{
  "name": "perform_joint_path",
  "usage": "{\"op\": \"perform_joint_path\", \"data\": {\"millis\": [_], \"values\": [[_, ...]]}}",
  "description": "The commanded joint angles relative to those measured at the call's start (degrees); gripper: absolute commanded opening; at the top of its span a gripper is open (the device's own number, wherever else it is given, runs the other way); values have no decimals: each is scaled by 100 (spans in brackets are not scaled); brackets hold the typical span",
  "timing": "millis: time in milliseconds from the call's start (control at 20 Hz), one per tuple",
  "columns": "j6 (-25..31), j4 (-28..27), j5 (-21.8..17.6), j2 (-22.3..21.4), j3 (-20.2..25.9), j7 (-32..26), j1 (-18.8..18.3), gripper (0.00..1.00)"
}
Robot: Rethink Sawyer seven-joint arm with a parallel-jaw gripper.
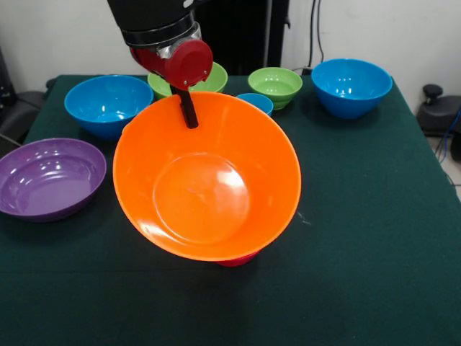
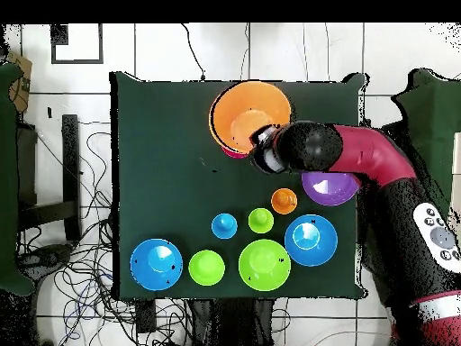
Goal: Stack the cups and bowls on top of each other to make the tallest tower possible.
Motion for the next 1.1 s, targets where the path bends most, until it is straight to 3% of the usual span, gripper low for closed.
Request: {"op": "perform_joint_path", "data": {"millis": [50,450,800,1100], "values": [[-2849,1015,-216,67,609,-294,-643,0],[-3017,557,-202,204,656,-502,-621,0],[-3146,639,-32,213,799,-464,-725,0],[-2594,692,407,-141,679,-105,-554,0]]}}
